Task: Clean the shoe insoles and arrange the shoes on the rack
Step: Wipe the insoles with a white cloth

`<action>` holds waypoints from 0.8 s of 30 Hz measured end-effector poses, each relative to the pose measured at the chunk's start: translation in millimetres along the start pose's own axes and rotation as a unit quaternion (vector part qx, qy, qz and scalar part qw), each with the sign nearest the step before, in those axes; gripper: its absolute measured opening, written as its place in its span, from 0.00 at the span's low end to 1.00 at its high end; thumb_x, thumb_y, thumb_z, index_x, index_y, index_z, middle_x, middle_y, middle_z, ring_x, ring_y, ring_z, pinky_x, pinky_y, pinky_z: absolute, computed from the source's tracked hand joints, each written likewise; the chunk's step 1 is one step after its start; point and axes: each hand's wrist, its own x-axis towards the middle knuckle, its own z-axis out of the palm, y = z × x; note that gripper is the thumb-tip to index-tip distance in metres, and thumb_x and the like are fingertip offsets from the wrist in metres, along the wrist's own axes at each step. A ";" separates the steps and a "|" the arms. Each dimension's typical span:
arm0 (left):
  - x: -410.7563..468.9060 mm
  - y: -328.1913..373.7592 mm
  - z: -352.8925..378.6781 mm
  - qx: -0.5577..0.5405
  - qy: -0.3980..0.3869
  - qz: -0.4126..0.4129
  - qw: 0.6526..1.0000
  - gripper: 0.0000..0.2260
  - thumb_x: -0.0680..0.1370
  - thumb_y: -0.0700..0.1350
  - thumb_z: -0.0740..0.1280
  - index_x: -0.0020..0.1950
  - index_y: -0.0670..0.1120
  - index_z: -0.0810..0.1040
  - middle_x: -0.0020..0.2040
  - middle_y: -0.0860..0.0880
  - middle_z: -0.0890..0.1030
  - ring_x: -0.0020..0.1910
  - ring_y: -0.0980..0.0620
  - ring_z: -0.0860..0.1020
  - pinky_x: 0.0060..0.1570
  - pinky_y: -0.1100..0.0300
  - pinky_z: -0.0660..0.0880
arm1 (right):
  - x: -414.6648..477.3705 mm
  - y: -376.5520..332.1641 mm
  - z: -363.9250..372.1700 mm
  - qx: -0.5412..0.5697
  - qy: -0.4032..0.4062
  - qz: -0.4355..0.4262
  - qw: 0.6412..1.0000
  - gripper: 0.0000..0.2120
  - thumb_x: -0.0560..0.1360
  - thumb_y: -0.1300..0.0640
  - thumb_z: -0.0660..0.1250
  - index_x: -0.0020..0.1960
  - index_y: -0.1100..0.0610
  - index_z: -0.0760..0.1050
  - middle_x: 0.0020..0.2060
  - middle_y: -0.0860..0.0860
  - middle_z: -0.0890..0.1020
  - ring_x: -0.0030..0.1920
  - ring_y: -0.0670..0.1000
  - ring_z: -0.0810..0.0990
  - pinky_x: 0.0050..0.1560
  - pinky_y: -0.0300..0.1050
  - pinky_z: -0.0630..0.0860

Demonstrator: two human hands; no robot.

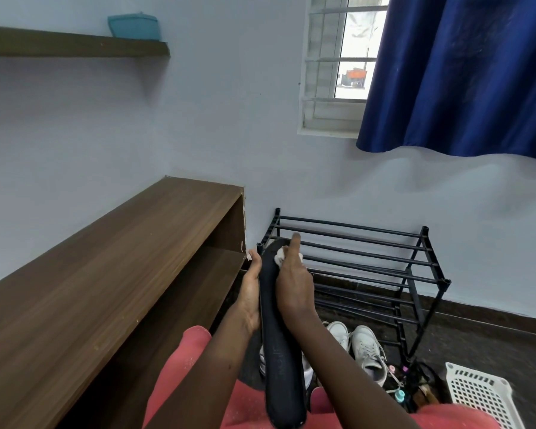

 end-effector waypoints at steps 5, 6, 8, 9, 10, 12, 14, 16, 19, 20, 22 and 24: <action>-1.5 -2.1 -1.4 -0.008 0.020 -0.005 1.000 0.37 0.73 0.71 0.50 0.63 0.44 0.78 0.58 0.39 0.80 0.59 0.42 0.78 0.62 0.49 0.73 | -5.7 -6.2 2.8 0.055 0.023 0.049 0.997 0.26 0.81 0.59 0.54 0.75 0.56 0.49 0.55 0.58 0.79 0.53 0.58 0.80 0.53 0.50 0.76; -1.3 -1.7 -2.0 -0.006 0.028 -0.006 1.000 0.39 0.71 0.73 0.51 0.63 0.44 0.78 0.59 0.38 0.79 0.61 0.41 0.77 0.65 0.47 0.71 | -9.9 -8.3 2.0 0.071 0.020 0.034 0.997 0.25 0.80 0.61 0.55 0.75 0.57 0.52 0.56 0.58 0.80 0.52 0.57 0.80 0.52 0.45 0.74; 0.3 0.8 -5.4 0.006 0.046 -0.011 0.999 0.43 0.66 0.77 0.52 0.61 0.45 0.79 0.59 0.36 0.79 0.60 0.40 0.77 0.67 0.46 0.68 | -19.4 -11.9 1.5 0.099 0.001 0.003 0.995 0.24 0.79 0.64 0.56 0.74 0.57 0.57 0.55 0.56 0.81 0.51 0.57 0.81 0.48 0.39 0.71; 3.2 2.7 -8.3 0.013 0.060 -0.011 0.998 0.45 0.64 0.79 0.51 0.61 0.45 0.79 0.59 0.36 0.79 0.59 0.40 0.78 0.66 0.46 0.69 | -24.4 -14.4 0.6 0.115 -0.011 -0.005 0.993 0.23 0.79 0.65 0.57 0.73 0.56 0.59 0.54 0.56 0.82 0.51 0.57 0.81 0.49 0.40 0.71; 4.9 5.0 -10.3 0.020 0.075 -0.011 0.997 0.48 0.63 0.80 0.51 0.62 0.44 0.79 0.58 0.36 0.80 0.58 0.41 0.79 0.65 0.47 0.71 | -28.6 -15.8 0.9 0.127 -0.022 -0.008 0.992 0.23 0.79 0.65 0.58 0.72 0.55 0.61 0.53 0.55 0.82 0.51 0.56 0.81 0.51 0.40 0.71; 8.9 9.0 -14.3 0.042 0.094 -0.016 0.995 0.50 0.63 0.80 0.48 0.64 0.42 0.77 0.56 0.37 0.81 0.57 0.43 0.80 0.61 0.50 0.73 | -34.3 -15.9 0.7 0.139 -0.026 -0.012 0.990 0.21 0.78 0.65 0.59 0.70 0.55 0.63 0.52 0.53 0.83 0.52 0.55 0.80 0.53 0.32 0.66; 11.9 11.1 -16.2 0.058 0.095 -0.017 0.994 0.49 0.65 0.79 0.45 0.62 0.41 0.77 0.52 0.38 0.83 0.55 0.44 0.80 0.61 0.52 0.73 | -37.4 -14.5 -1.5 0.145 -0.019 -0.020 0.989 0.20 0.77 0.66 0.60 0.68 0.58 0.65 0.51 0.53 0.84 0.52 0.55 0.81 0.53 0.21 0.58; 14.2 9.8 -16.3 0.058 0.098 -0.023 0.993 0.46 0.69 0.76 0.45 0.59 0.40 0.79 0.47 0.39 0.84 0.52 0.44 0.81 0.56 0.53 0.75 | -39.2 -13.3 -3.8 0.145 -0.019 -0.029 0.989 0.19 0.77 0.66 0.61 0.67 0.59 0.66 0.51 0.52 0.84 0.51 0.55 0.81 0.51 0.17 0.56; 16.7 6.8 -14.1 0.062 0.095 -0.018 0.993 0.35 0.77 0.68 0.49 0.59 0.41 0.79 0.44 0.42 0.83 0.48 0.47 0.80 0.46 0.57 0.75 | -32.3 -16.3 -5.7 0.125 -0.042 -0.034 0.991 0.21 0.79 0.64 0.59 0.70 0.56 0.63 0.54 0.53 0.83 0.53 0.55 0.81 0.54 0.33 0.64; 16.0 5.5 -12.0 0.060 0.089 -0.022 0.994 0.31 0.78 0.65 0.51 0.58 0.42 0.79 0.43 0.42 0.83 0.47 0.47 0.80 0.45 0.56 0.75 | -26.9 -16.9 -6.0 0.115 -0.045 -0.036 0.992 0.21 0.79 0.64 0.58 0.71 0.56 0.62 0.53 0.54 0.83 0.52 0.55 0.81 0.54 0.37 0.66; 11.7 2.4 -6.3 0.034 0.060 -0.034 0.997 0.26 0.78 0.63 0.55 0.55 0.44 0.81 0.44 0.42 0.84 0.49 0.46 0.80 0.49 0.53 0.76 | -12.7 -16.5 -6.9 0.102 -0.034 -0.024 0.994 0.23 0.79 0.63 0.58 0.72 0.55 0.60 0.54 0.55 0.83 0.52 0.56 0.80 0.53 0.43 0.70; 11.9 -3.3 -6.5 -0.006 0.040 -0.043 0.998 0.26 0.77 0.63 0.59 0.58 0.43 0.81 0.54 0.40 0.82 0.57 0.42 0.79 0.62 0.47 0.73 | -1.4 -15.5 -7.2 0.096 -0.023 -0.018 0.995 0.23 0.79 0.63 0.59 0.72 0.56 0.60 0.55 0.55 0.82 0.54 0.56 0.80 0.52 0.44 0.73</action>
